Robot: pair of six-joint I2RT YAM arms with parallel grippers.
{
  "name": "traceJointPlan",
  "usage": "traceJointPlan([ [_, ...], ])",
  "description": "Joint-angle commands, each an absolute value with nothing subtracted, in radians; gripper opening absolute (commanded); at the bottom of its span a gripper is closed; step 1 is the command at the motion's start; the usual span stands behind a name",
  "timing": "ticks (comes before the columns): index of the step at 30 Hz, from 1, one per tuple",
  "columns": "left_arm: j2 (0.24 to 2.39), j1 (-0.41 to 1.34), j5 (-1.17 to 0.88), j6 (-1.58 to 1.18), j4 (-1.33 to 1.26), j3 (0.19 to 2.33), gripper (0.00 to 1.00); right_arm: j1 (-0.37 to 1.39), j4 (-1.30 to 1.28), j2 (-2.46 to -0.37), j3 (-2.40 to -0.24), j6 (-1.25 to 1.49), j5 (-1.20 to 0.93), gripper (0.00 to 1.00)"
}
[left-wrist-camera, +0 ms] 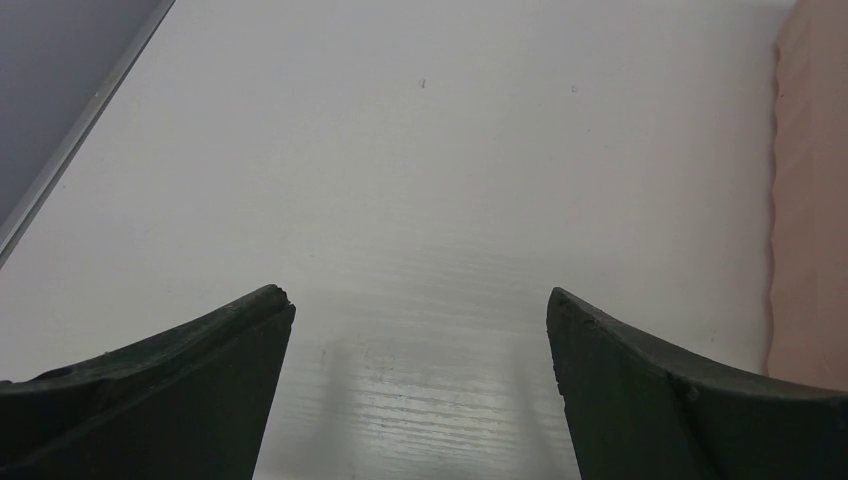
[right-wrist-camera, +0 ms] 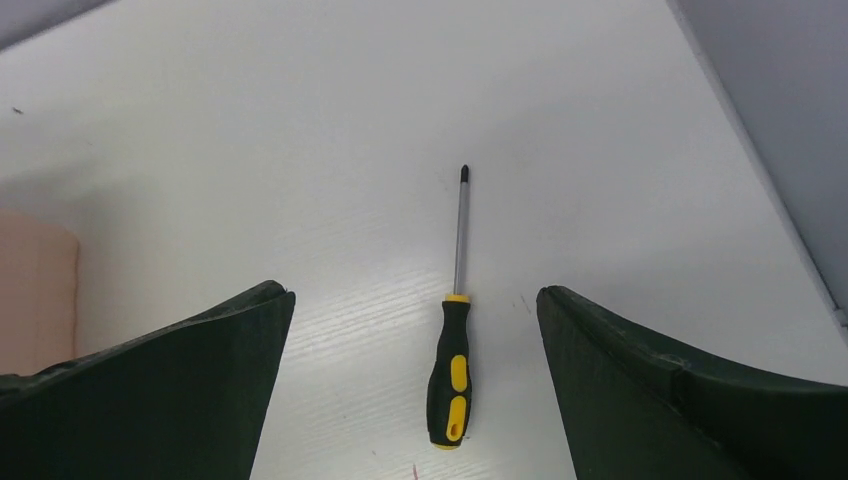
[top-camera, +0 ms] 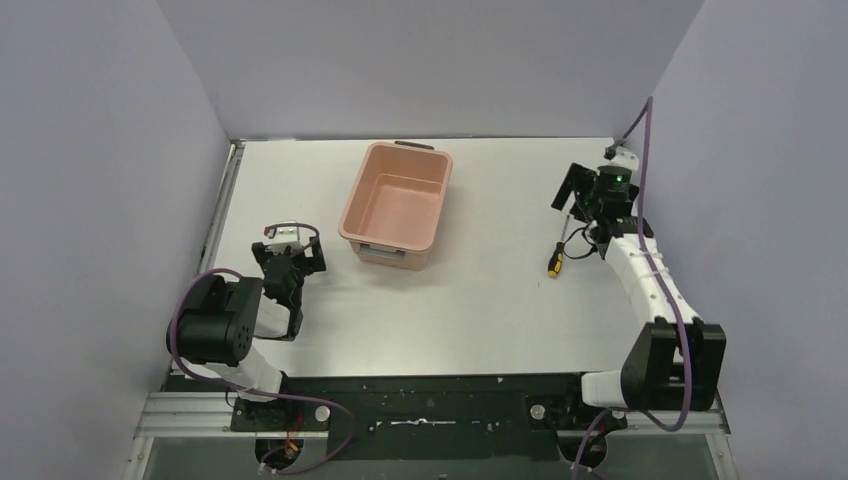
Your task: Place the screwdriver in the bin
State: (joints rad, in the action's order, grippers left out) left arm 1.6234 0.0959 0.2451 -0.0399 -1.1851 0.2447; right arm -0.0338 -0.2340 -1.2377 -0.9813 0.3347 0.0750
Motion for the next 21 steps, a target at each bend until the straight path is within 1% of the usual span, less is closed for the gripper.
traceJointPlan([
  [1, 1.611, 0.090, 0.226, -0.032, -1.212, 0.252, 0.97, -0.032, -0.398, -1.398, -1.053, 0.321, 0.008, 0.98],
  [5, 1.611, 0.090, 0.227, -0.031, -1.213, 0.253, 0.97, -0.034, -0.413, -1.519, -1.086, 0.323, 0.050, 0.93],
  [9, 1.610, 0.089, 0.227, -0.031, -1.212, 0.252, 0.97, -0.023, -0.442, -1.644, -1.105, 0.310, 0.014, 0.85],
  [13, 1.611, 0.090, 0.227, -0.031, -1.213, 0.252, 0.97, -0.012, -0.420, -1.703, -1.067, 0.302, 0.059, 0.82],
  [14, 1.611, 0.089, 0.227, -0.031, -1.212, 0.253, 0.97, -0.015, -0.404, -1.715, -1.054, 0.301, 0.059, 0.80],
  [18, 1.610, 0.089, 0.227, -0.032, -1.213, 0.252, 0.97, -0.015, -0.386, -1.781, -1.061, 0.284, 0.064, 0.66],
  [20, 1.610, 0.089, 0.226, -0.032, -1.212, 0.253, 0.97, -0.015, -0.383, -1.808, -1.074, 0.271, 0.073, 0.52],
  [21, 1.610, 0.090, 0.226, -0.031, -1.212, 0.253, 0.97, -0.016, -0.389, -1.819, -1.085, 0.261, 0.077, 0.40],
])
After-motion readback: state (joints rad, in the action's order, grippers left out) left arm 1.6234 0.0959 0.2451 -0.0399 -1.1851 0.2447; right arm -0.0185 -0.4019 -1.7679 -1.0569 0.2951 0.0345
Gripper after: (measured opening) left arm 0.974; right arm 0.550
